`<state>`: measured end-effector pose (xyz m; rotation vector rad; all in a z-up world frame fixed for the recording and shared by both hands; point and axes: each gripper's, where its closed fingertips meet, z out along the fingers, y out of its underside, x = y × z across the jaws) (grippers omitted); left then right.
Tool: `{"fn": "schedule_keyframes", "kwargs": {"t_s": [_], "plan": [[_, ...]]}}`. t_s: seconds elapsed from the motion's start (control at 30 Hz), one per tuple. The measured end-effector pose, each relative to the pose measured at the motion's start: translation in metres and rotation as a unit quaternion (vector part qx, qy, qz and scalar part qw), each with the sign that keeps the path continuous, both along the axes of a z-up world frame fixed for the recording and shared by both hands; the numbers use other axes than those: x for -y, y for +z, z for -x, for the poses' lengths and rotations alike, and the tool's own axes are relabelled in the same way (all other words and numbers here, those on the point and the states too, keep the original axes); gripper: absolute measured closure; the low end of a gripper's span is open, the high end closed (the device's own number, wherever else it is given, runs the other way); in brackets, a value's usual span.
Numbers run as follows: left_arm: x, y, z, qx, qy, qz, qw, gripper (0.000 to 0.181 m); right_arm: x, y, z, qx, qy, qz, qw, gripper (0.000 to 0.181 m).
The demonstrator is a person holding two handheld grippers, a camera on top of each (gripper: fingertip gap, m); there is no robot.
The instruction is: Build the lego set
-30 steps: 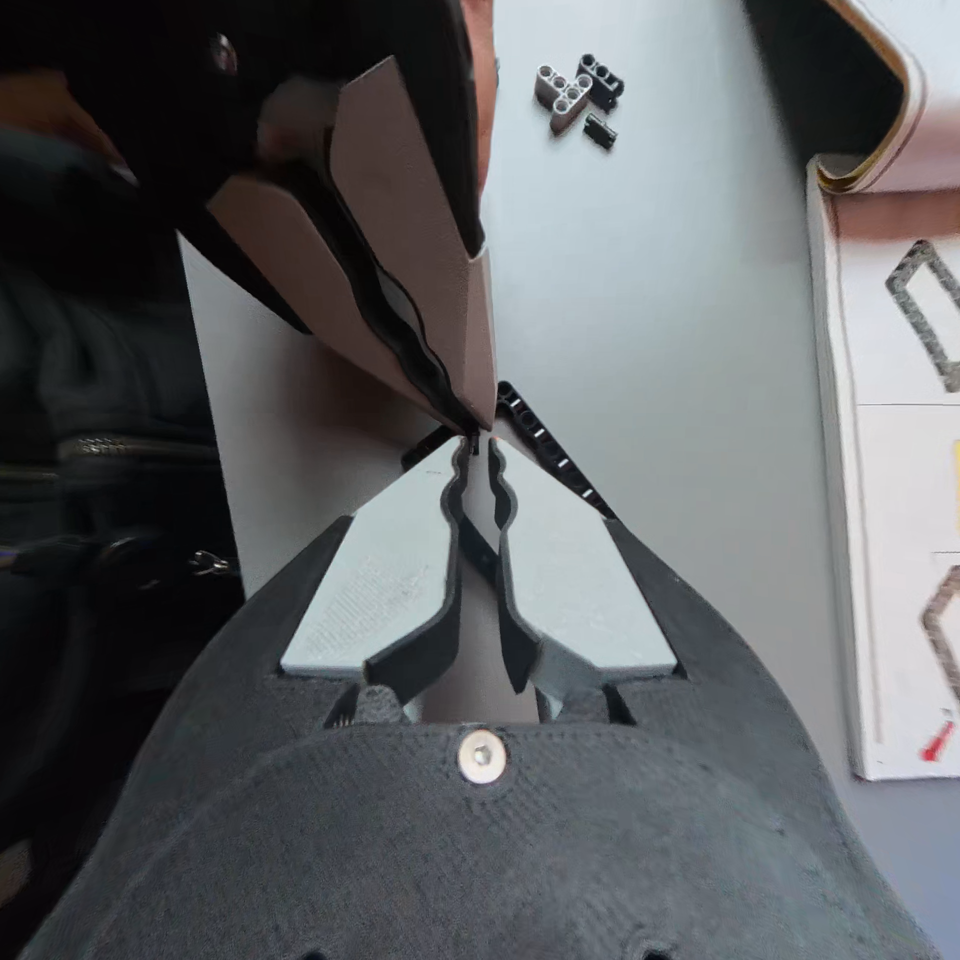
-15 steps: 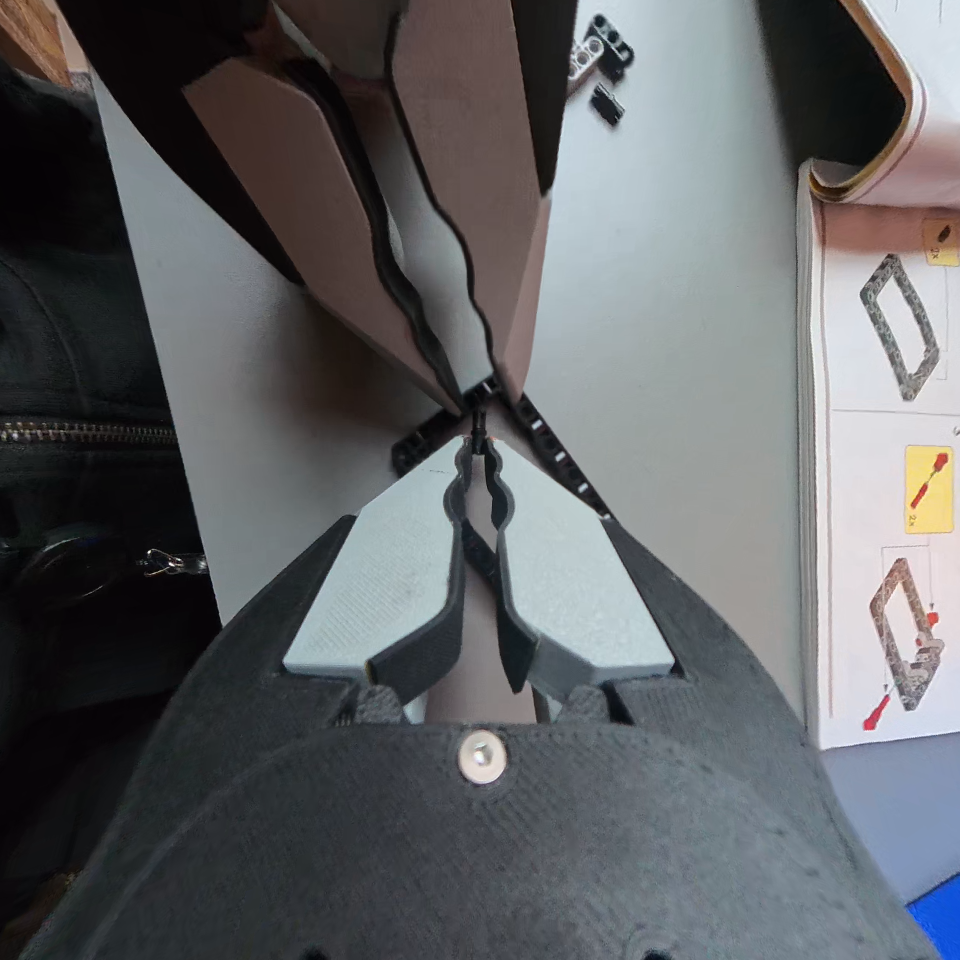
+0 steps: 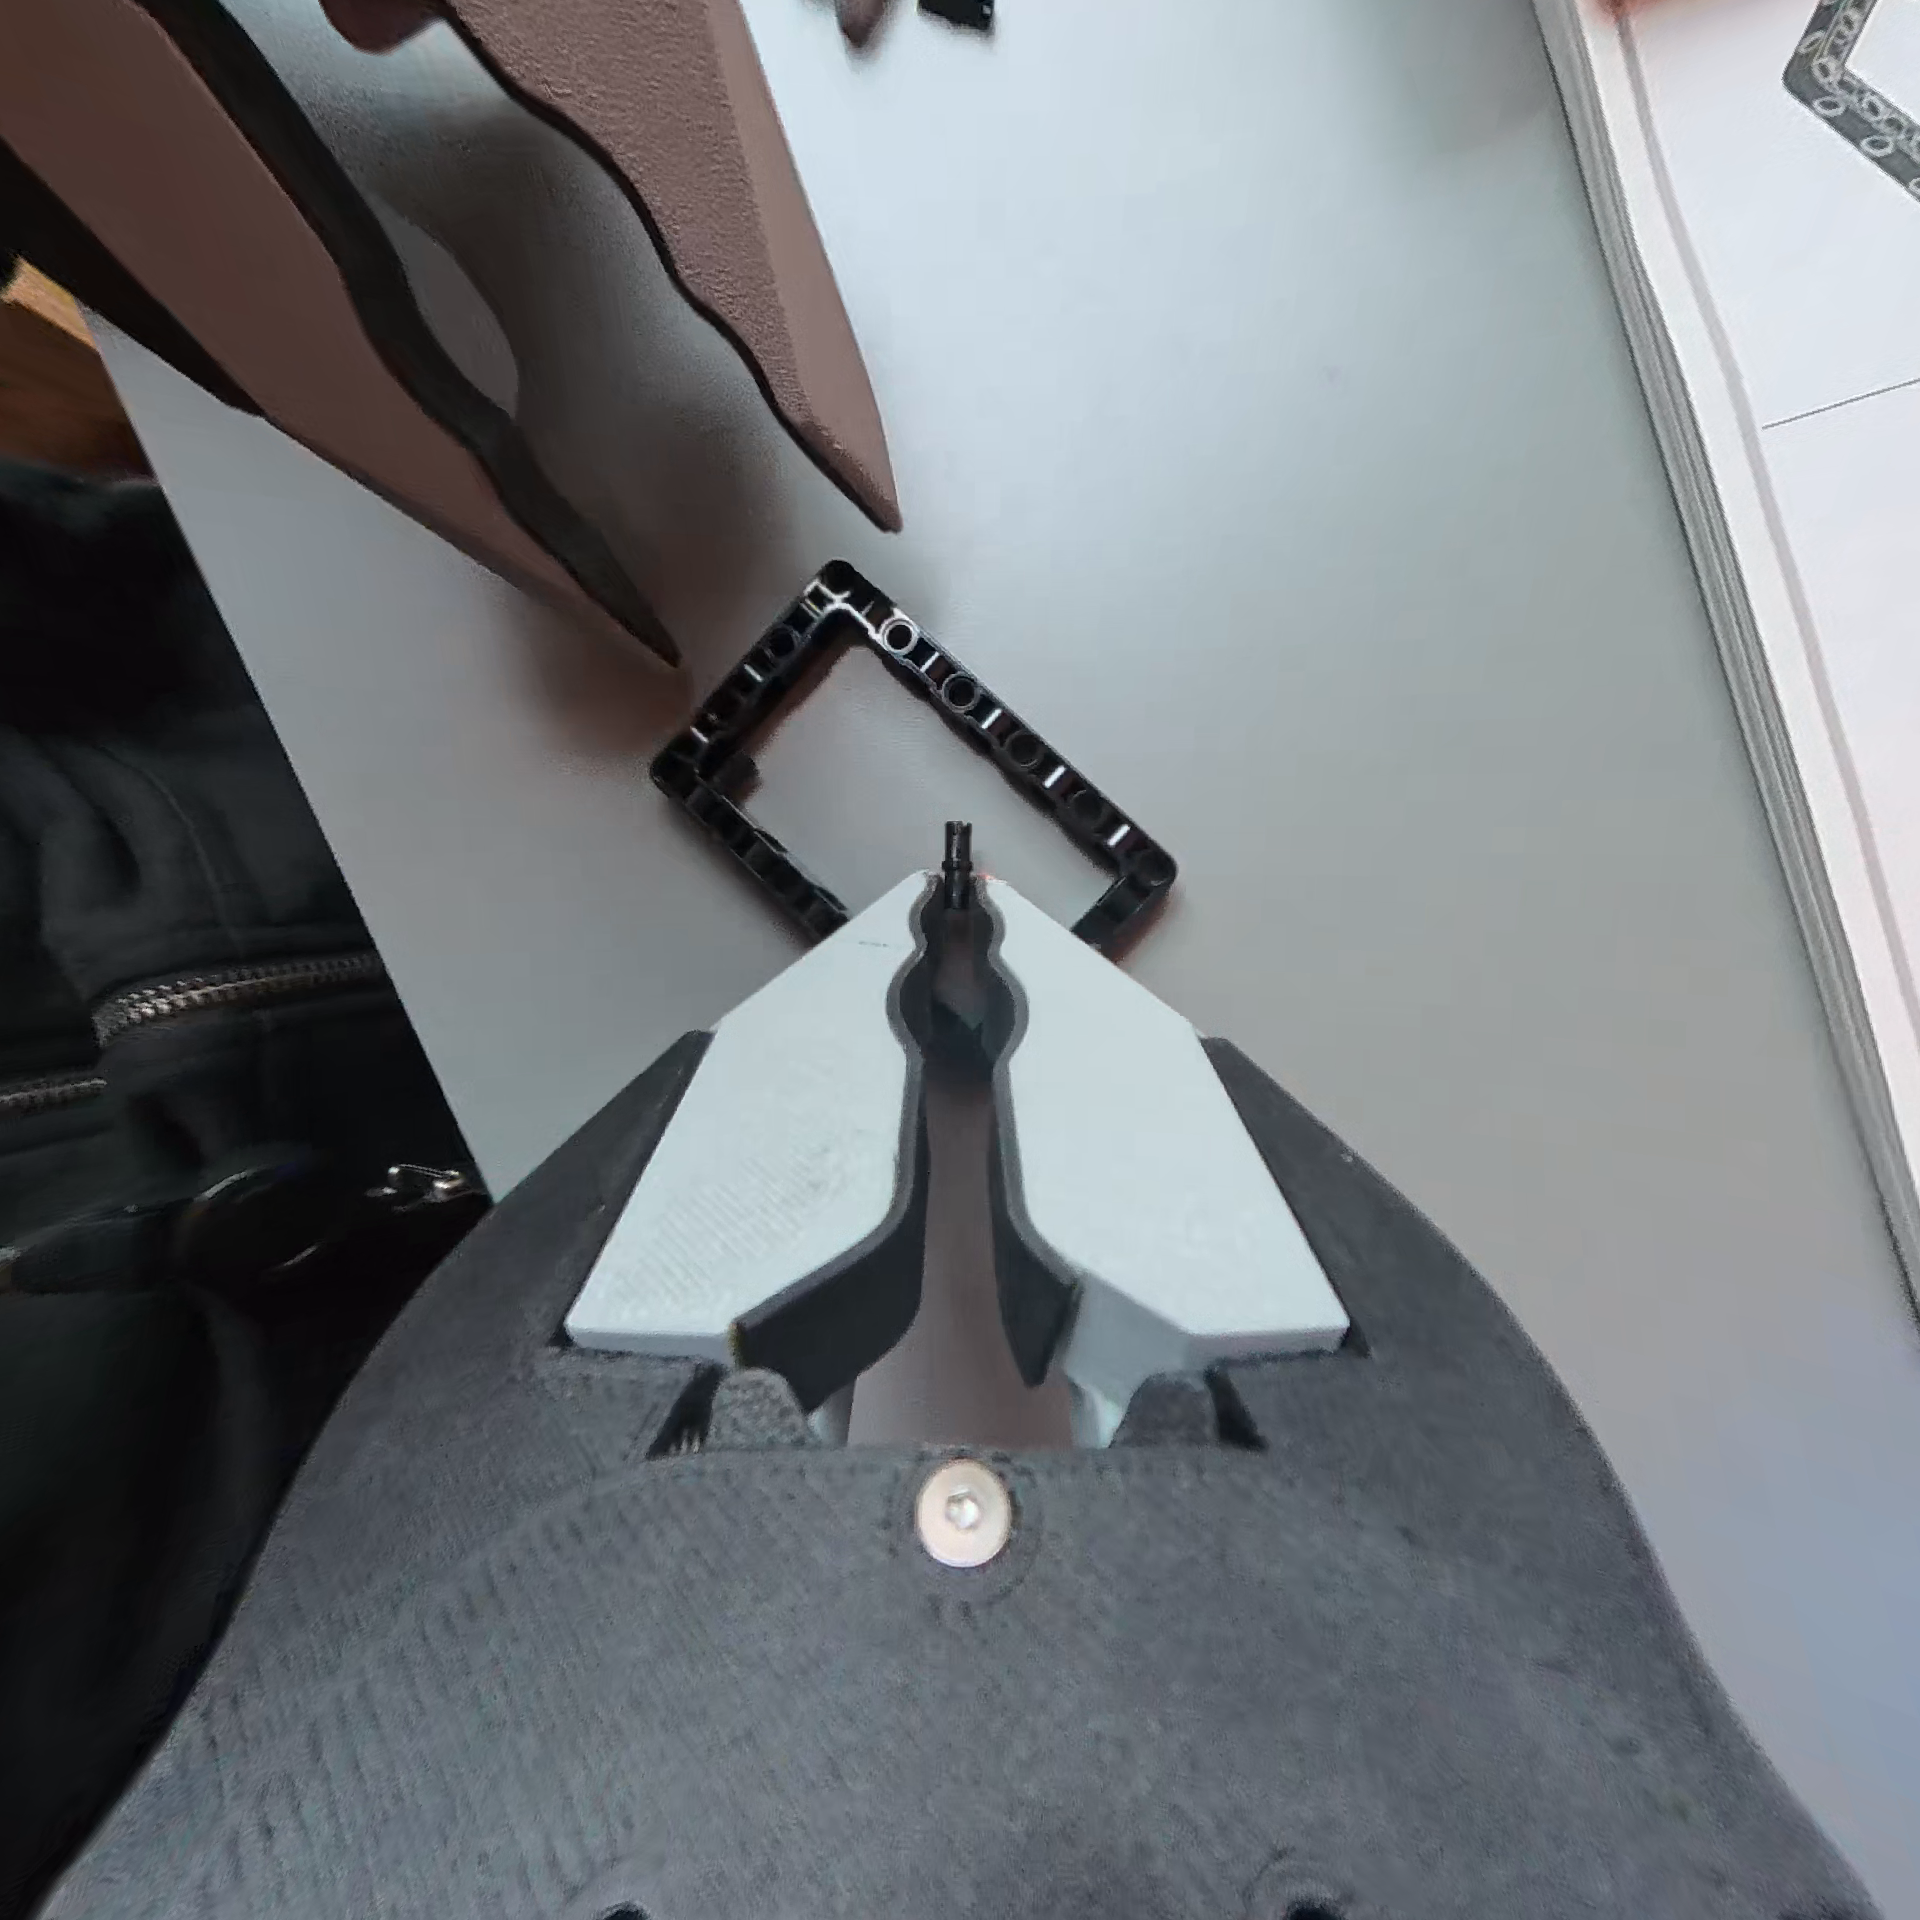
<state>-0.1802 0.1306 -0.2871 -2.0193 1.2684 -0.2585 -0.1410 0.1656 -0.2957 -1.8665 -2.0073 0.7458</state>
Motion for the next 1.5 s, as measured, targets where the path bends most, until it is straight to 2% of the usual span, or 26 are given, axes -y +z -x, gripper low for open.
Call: {"fn": "schedule_keyframes", "kwargs": {"t_s": [0.1,0.3,0.5,0.6,0.77,0.9,1.03,1.2,1.37,1.5], "plan": [[-0.001,-0.004,-0.004,0.028,-0.002,0.026,0.999,0.141,-0.008,-0.001,0.005,-0.002,0.011,-0.018,1.000,0.180],[0.003,-0.005,-0.013,0.025,0.001,0.026,0.999,0.153,-0.023,-0.002,0.016,-0.004,0.034,-0.053,0.998,0.180],[0.005,-0.006,-0.025,0.058,0.009,0.034,0.998,0.154,-0.025,-0.001,0.034,-0.029,0.060,-0.060,0.996,0.180],[0.005,-0.006,-0.025,0.060,0.014,0.038,0.997,0.153,-0.035,0.001,0.031,-0.026,0.063,-0.077,0.995,0.180],[-0.004,-0.004,-0.014,0.050,0.042,0.015,0.998,0.147,-0.029,0.021,0.012,-0.059,0.057,-0.008,0.997,0.180],[-0.013,0.001,0.001,0.040,0.053,0.005,0.998,0.141,-0.017,0.032,0.010,-0.098,0.064,0.041,0.992,0.180],[-0.027,0.007,0.009,0.040,0.052,-0.002,0.998,0.125,-0.032,0.036,0.013,-0.159,0.071,0.013,0.985,0.180],[-0.033,-0.002,0.010,0.050,0.042,0.035,0.997,0.108,-0.044,0.044,0.019,-0.248,0.085,0.014,0.965,0.180],[-0.032,0.002,0.008,0.041,0.023,0.000,0.999,0.104,-0.040,0.038,0.016,-0.239,0.100,0.020,0.966,0.180],[-0.035,-0.001,0.009,0.032,0.037,-0.002,0.999,0.097,-0.041,0.039,0.016,-0.247,0.096,0.001,0.964,0.180]]}}
